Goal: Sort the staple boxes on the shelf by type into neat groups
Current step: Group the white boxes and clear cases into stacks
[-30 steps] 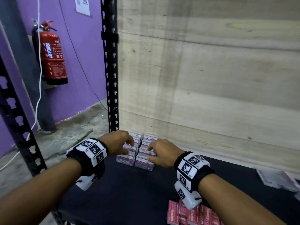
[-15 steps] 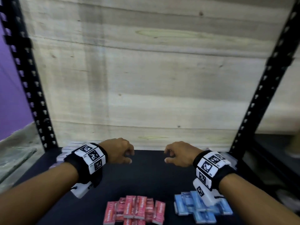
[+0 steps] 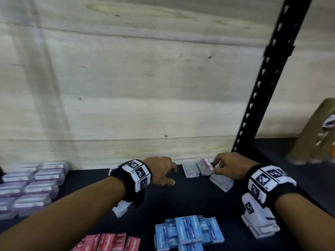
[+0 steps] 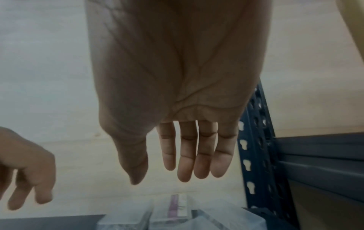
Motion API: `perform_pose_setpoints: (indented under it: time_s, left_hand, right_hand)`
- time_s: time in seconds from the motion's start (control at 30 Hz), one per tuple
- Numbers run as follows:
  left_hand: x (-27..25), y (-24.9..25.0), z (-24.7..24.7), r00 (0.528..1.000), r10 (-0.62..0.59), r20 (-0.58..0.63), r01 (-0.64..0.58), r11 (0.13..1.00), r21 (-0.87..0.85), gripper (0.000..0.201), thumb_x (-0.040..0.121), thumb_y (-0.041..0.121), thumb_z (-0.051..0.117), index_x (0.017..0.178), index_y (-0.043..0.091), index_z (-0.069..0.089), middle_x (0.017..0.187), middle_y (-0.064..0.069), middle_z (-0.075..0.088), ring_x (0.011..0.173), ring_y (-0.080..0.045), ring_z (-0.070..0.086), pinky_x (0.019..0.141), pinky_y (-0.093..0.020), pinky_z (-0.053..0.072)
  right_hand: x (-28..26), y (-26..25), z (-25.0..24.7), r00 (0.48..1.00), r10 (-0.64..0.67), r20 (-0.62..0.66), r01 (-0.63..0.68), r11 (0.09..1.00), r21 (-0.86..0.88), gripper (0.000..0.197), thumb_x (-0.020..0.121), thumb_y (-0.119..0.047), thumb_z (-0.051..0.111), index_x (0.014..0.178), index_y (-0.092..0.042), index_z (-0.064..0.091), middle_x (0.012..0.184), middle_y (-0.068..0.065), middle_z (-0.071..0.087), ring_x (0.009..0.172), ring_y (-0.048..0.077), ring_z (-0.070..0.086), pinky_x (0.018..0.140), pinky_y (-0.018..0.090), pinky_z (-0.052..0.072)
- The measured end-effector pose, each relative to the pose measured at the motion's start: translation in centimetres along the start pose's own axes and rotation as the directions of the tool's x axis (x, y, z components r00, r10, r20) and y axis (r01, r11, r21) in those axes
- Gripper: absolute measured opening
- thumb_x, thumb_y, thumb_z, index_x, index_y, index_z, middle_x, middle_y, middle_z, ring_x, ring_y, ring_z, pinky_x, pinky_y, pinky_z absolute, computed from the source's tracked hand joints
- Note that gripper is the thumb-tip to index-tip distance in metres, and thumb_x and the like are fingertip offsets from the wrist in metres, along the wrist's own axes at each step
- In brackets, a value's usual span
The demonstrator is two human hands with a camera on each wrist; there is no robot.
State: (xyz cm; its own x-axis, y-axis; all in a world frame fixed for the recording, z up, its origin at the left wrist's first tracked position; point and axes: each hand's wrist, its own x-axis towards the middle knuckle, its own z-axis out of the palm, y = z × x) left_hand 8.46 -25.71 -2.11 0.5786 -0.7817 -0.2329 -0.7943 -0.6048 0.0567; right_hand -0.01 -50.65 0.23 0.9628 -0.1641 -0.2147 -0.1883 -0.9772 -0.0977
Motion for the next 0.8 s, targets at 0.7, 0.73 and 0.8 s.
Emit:
perform_pose_setpoints:
  time_s: [0.7, 0.73, 0.8]
  left_hand:
    - [9.3, 0.8, 2.7, 0.979, 0.198, -0.040, -0.180, 0.945, 0.274, 0.068, 0.090, 0.030, 0.058, 0.150, 0.025, 0.028, 0.145, -0.006, 0.034, 0.125, -0.028, 0.040, 0.102, -0.041, 0.041]
    - [9.1, 0.6, 2.7, 0.978, 0.205, -0.043, -0.187, 0.946, 0.266, 0.066, 0.090, 0.031, 0.059, 0.149, 0.024, 0.030, 0.143, -0.006, 0.036, 0.123, -0.028, 0.041, 0.099, -0.042, 0.044]
    - [8.5, 0.4, 2.8, 0.973, 0.229, -0.032, -0.214, 0.943, 0.255, 0.065, 0.090, 0.034, 0.062, 0.147, 0.021, 0.032, 0.144, -0.005, 0.035, 0.125, -0.026, 0.040, 0.096, -0.040, 0.045]
  right_hand:
    - [9.8, 0.7, 3.2, 0.989, 0.094, 0.110, -0.064, 0.966, -0.251, 0.051, 0.090, -0.061, 0.054, 0.066, -0.019, 0.038, 0.069, 0.000, 0.039, 0.070, 0.024, 0.041, 0.063, 0.030, 0.037]
    - [9.9, 0.6, 3.4, 0.988, 0.102, 0.118, -0.069, 0.966, -0.250, 0.050, 0.090, -0.062, 0.053, 0.068, -0.019, 0.039, 0.070, 0.000, 0.039, 0.076, 0.025, 0.042, 0.068, 0.032, 0.038]
    - [10.0, 0.5, 3.5, 0.987, 0.107, 0.122, -0.077, 0.970, -0.232, 0.048, 0.089, -0.062, 0.054, 0.075, -0.017, 0.047, 0.073, -0.001, 0.045, 0.079, 0.025, 0.045, 0.071, 0.031, 0.038]
